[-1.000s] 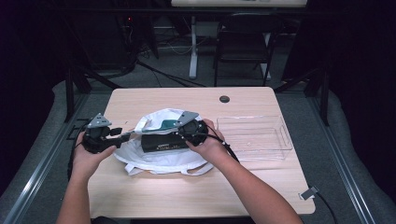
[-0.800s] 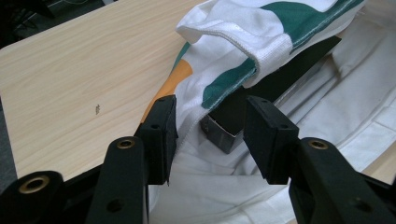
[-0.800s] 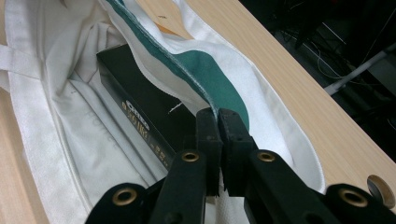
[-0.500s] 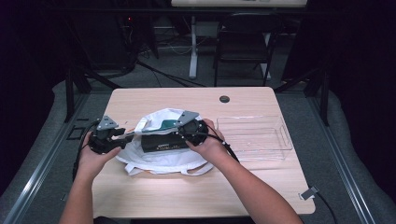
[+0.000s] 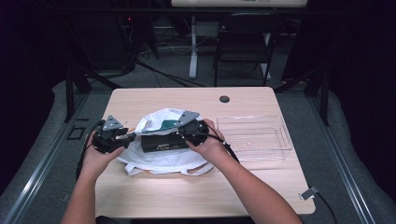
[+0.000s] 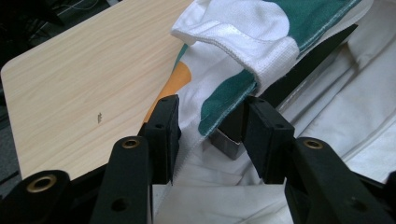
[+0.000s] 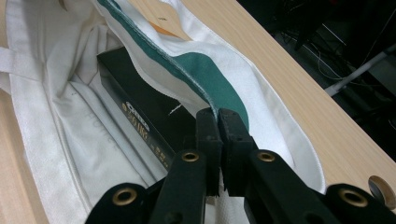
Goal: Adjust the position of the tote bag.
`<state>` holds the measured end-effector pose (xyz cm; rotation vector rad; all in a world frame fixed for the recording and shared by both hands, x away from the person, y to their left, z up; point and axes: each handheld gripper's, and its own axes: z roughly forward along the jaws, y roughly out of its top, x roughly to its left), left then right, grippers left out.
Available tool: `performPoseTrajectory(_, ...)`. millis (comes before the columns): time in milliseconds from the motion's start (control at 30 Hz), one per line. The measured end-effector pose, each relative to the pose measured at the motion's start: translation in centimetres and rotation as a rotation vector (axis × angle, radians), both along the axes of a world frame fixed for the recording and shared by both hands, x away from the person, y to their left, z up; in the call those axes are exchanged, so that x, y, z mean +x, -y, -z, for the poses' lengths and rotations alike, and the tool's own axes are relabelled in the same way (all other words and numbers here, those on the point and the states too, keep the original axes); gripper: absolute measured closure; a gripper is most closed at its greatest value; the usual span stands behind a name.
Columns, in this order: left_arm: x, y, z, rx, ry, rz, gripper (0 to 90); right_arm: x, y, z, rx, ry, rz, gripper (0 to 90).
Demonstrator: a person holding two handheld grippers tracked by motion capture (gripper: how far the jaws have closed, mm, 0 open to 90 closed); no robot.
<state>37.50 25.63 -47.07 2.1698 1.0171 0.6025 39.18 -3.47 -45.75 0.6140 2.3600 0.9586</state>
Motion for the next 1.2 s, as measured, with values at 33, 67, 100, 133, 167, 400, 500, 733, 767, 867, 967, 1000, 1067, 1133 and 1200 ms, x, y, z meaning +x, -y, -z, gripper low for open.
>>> performPoseTrajectory(33, 0.0, 0.0, 0.0, 0.005, 0.003, 0.003, 57.7, 0.0, 0.0, 0.0, 0.001, -0.001, 0.000, 88.1)
performPoseTrajectory(67, 0.0, 0.1, 0.0, 0.008, 0.007, 0.003, 58.0, 0.0, 0.0, 0.1, 0.007, 0.000, 0.002, 88.0)
performPoseTrajectory(100, 0.0, 0.1, -0.1, 0.014, 0.009, 0.002, 58.3, 0.0, 0.0, 0.1, 0.007, -0.001, 0.002, 88.0)
performPoseTrajectory(133, 0.0, 0.1, 0.0, 0.013, 0.013, 0.003, 58.7, 0.0, 0.0, 0.1, 0.002, -0.001, 0.002, 88.0)
performPoseTrajectory(167, 0.0, 0.2, 0.0, 0.019, 0.015, 0.004, 59.6, 0.1, 0.1, 0.1, 0.002, -0.002, 0.002, 88.0)
performPoseTrajectory(400, -0.1, 0.4, 0.0, 0.036, 0.033, 0.004, 64.8, 0.1, 0.0, 0.1, 0.003, -0.003, 0.001, 88.1)
performPoseTrajectory(500, -0.2, 0.6, -0.1, 0.050, 0.050, 0.010, 69.3, 0.1, 0.0, 0.1, 0.007, -0.003, 0.003, 88.0)
performPoseTrajectory(733, -0.2, 1.0, -0.3, 0.063, 0.088, 0.004, 82.3, 0.1, -0.1, 0.1, 0.012, -0.007, 0.002, 88.1)
performPoseTrajectory(767, -0.2, 1.1, -0.4, 0.065, 0.087, 0.000, 83.4, 0.1, -0.1, 0.1, 0.017, -0.010, 0.004, 88.1)
performPoseTrajectory(867, 0.0, 1.2, -0.4, 0.071, 0.090, -0.001, 87.4, 0.3, -0.1, 0.2, 0.016, -0.018, 0.002, 88.1)
performPoseTrajectory(967, 0.2, 1.3, -0.7, 0.077, 0.080, -0.007, 88.0, 0.4, -0.1, 0.2, 0.019, -0.027, 0.009, 88.1)
performPoseTrajectory(1000, 0.3, 1.2, -0.7, 0.077, 0.079, -0.009, 88.1, 0.5, -0.2, 0.2, 0.028, -0.029, 0.014, 88.1)
performPoseTrajectory(1067, 0.4, 1.2, -0.9, 0.071, 0.073, -0.019, 88.1, 0.5, -0.2, 0.2, 0.026, -0.030, 0.011, 88.1)
performPoseTrajectory(1133, 0.5, 1.2, -1.0, 0.065, 0.068, -0.024, 88.2, 0.5, -0.3, 0.2, 0.034, -0.029, 0.015, 88.1)
performPoseTrajectory(1200, 0.7, 1.3, -1.2, 0.055, 0.060, -0.029, 88.2, 0.7, -0.3, 0.2, 0.037, -0.034, 0.022, 88.1)
